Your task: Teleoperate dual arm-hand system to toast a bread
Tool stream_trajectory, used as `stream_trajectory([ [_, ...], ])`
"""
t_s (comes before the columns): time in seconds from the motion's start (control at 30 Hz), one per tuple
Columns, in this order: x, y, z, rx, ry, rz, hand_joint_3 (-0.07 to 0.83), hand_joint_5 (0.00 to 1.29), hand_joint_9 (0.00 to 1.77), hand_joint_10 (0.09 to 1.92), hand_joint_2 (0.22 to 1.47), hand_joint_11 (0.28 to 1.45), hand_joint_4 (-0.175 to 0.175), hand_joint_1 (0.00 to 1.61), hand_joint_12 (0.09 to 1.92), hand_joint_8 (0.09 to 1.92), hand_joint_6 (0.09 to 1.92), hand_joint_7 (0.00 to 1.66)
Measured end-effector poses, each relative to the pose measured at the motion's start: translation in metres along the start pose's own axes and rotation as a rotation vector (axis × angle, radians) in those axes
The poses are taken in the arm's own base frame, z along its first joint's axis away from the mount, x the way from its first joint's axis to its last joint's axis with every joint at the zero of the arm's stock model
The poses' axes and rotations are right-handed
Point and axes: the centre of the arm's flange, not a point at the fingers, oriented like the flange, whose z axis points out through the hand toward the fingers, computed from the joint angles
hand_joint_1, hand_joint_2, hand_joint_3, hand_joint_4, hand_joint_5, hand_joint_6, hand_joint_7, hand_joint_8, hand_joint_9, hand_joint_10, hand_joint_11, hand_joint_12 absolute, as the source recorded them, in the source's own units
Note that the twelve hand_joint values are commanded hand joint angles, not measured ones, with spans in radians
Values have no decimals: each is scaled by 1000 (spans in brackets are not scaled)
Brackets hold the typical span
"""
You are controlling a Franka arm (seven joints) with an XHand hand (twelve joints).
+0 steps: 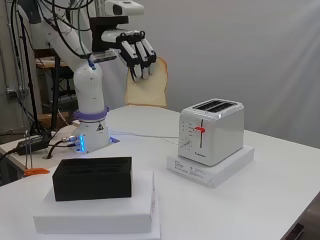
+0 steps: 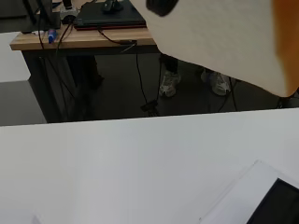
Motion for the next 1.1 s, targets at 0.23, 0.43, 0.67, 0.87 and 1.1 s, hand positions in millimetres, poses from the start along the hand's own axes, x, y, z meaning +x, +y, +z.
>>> stream_trajectory([
  [0.23,56,-33,-13,104,-43,-200,0,765,1466,87,1139,737,-175,1246,433,876,1175,1124],
  [0.43,67,-20,-22,213,-58,-87,-3,718,1493,87,1171,697,-175,1235,629,1040,1185,1053],
  [0.67,187,-99,-67,247,19,-491,0,690,1459,87,1177,658,-175,1231,653,1012,1252,1053],
  [0.87,315,-219,-53,354,33,-878,0,699,1458,87,1172,660,-175,1233,627,991,1245,1062],
  [1.1,358,-291,-15,381,-34,-981,1,721,1457,87,1156,700,-175,1239,433,921,1219,1099],
])
